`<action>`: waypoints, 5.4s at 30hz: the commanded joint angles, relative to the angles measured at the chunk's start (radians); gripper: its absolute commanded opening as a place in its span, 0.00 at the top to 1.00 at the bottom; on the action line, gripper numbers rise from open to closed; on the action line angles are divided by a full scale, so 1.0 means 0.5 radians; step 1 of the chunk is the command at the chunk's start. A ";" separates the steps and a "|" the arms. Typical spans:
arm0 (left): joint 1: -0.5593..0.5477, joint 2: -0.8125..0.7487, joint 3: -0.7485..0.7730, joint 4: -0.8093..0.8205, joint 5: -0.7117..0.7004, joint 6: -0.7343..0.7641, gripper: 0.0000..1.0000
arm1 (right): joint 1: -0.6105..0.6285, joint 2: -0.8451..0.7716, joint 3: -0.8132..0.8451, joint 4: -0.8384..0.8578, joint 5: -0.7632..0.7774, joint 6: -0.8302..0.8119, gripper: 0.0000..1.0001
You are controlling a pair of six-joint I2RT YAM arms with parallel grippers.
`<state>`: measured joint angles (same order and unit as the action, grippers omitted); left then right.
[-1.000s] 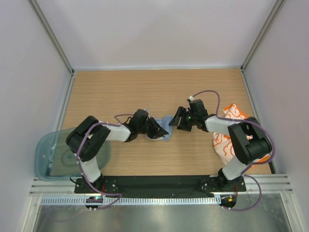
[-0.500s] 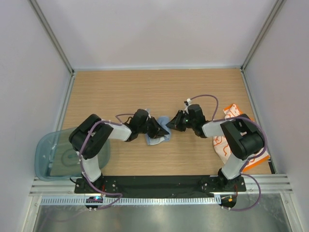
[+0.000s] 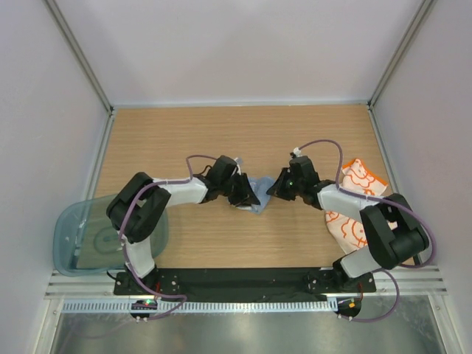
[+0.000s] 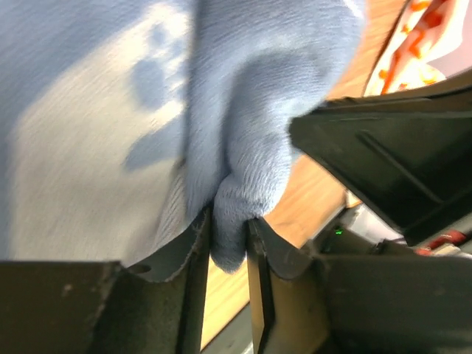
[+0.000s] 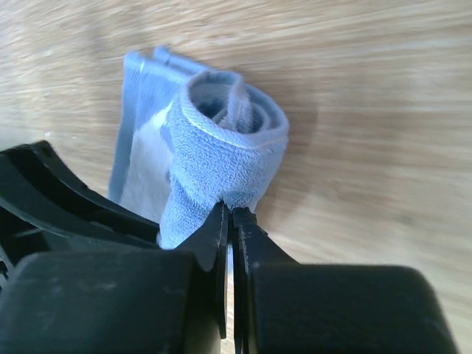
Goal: Roll the towels
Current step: Roll the towel
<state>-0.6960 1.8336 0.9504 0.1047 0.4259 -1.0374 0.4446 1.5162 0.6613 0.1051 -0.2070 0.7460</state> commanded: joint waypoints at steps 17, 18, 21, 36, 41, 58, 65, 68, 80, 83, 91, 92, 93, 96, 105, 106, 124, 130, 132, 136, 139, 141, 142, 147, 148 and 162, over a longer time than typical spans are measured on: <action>-0.319 -0.163 0.360 -0.737 -0.881 0.728 0.61 | 0.185 -0.096 0.484 -1.081 0.555 -0.182 0.99; -0.378 -0.191 0.378 -0.783 -1.056 0.789 0.59 | 0.182 -0.072 0.500 -1.091 0.555 -0.185 0.99; -0.592 -0.255 0.474 -0.893 -1.505 0.979 0.55 | 0.206 -0.014 0.555 -1.137 0.583 -0.194 0.99; -0.943 -0.480 0.320 -0.464 -1.846 1.406 0.45 | 0.271 0.091 0.690 -1.232 0.601 -0.185 0.99; -0.949 -0.357 0.326 -0.391 -1.705 1.412 0.42 | 0.277 0.085 0.727 -1.253 0.595 -0.185 0.99; -0.943 -0.029 0.274 -0.271 -1.582 1.287 0.62 | 0.280 0.023 0.711 -1.259 0.534 -0.173 0.99; -0.888 -0.047 0.146 -0.222 -1.411 1.182 0.99 | 0.277 0.005 0.705 -1.244 0.494 -0.142 0.99; -0.826 -0.087 0.066 -0.148 -1.340 1.103 1.00 | 0.277 -0.013 0.711 -1.250 0.500 -0.139 0.99; -0.354 -0.148 -0.290 0.125 -0.791 0.621 1.00 | 0.277 -0.170 0.804 -1.260 0.577 -0.216 0.41; -0.289 -0.127 -0.281 0.091 -0.726 0.596 1.00 | 0.267 -0.253 0.709 -1.162 0.540 -0.207 0.39; -0.219 -0.068 -0.186 0.012 -0.603 0.627 1.00 | 0.231 -0.296 0.371 -0.781 0.270 -0.157 0.35; -0.213 -0.056 -0.177 -0.001 -0.585 0.633 1.00 | 0.228 -0.281 0.356 -0.760 0.264 -0.151 0.35; -0.200 -0.050 -0.165 -0.028 -0.585 0.639 1.00 | 0.224 -0.256 0.310 -0.693 0.251 -0.133 0.32; -0.182 -0.035 -0.152 -0.041 -0.573 0.648 1.00 | 0.191 -0.195 0.215 -0.493 0.166 -0.105 0.32; -0.142 -0.059 -0.152 -0.035 -0.407 0.694 1.00 | 0.175 0.137 0.211 -0.165 0.153 -0.099 0.42; -0.139 -0.077 -0.155 -0.032 -0.392 0.703 1.00 | 0.175 0.170 0.208 -0.149 0.159 -0.099 0.48; -0.448 -0.467 0.001 -0.421 -1.330 1.093 0.48 | 0.209 0.121 0.586 -1.044 0.282 -0.216 0.88; -0.761 -0.544 0.072 -0.369 -1.698 1.329 0.48 | 0.221 0.207 0.693 -1.180 0.307 -0.231 0.90; -0.804 -0.535 0.078 -0.326 -1.656 1.375 0.46 | 0.231 0.226 0.721 -1.201 0.307 -0.228 0.90; -0.887 -0.458 0.099 -0.228 -1.573 1.406 0.44 | 0.237 0.253 0.739 -1.204 0.285 -0.203 0.90; -0.933 -0.372 0.154 -0.219 -1.573 1.403 0.41 | 0.243 0.257 0.739 -1.204 0.270 -0.191 0.90; -0.946 -0.277 0.176 -0.216 -1.561 1.388 0.40 | 0.243 0.253 0.739 -1.207 0.257 -0.188 0.90; -0.946 -0.241 0.194 -0.155 -1.554 1.379 0.40 | 0.243 0.253 0.739 -1.204 0.236 -0.188 0.90; -0.949 -0.044 0.241 -0.127 -1.652 1.366 0.42 | 0.246 0.211 0.699 -1.180 0.147 -0.167 0.90; -0.949 -0.032 0.241 -0.111 -1.674 1.363 0.46 | 0.246 0.207 0.696 -1.177 0.135 -0.167 0.90; -0.946 -0.154 0.011 0.002 -1.690 1.342 1.00 | 0.237 0.109 0.500 -1.066 -0.059 -0.133 0.65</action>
<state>-1.1778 1.7981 0.9886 0.0517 -0.4099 -0.3588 0.5476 1.6150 0.9325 -0.3916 -0.1532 0.6590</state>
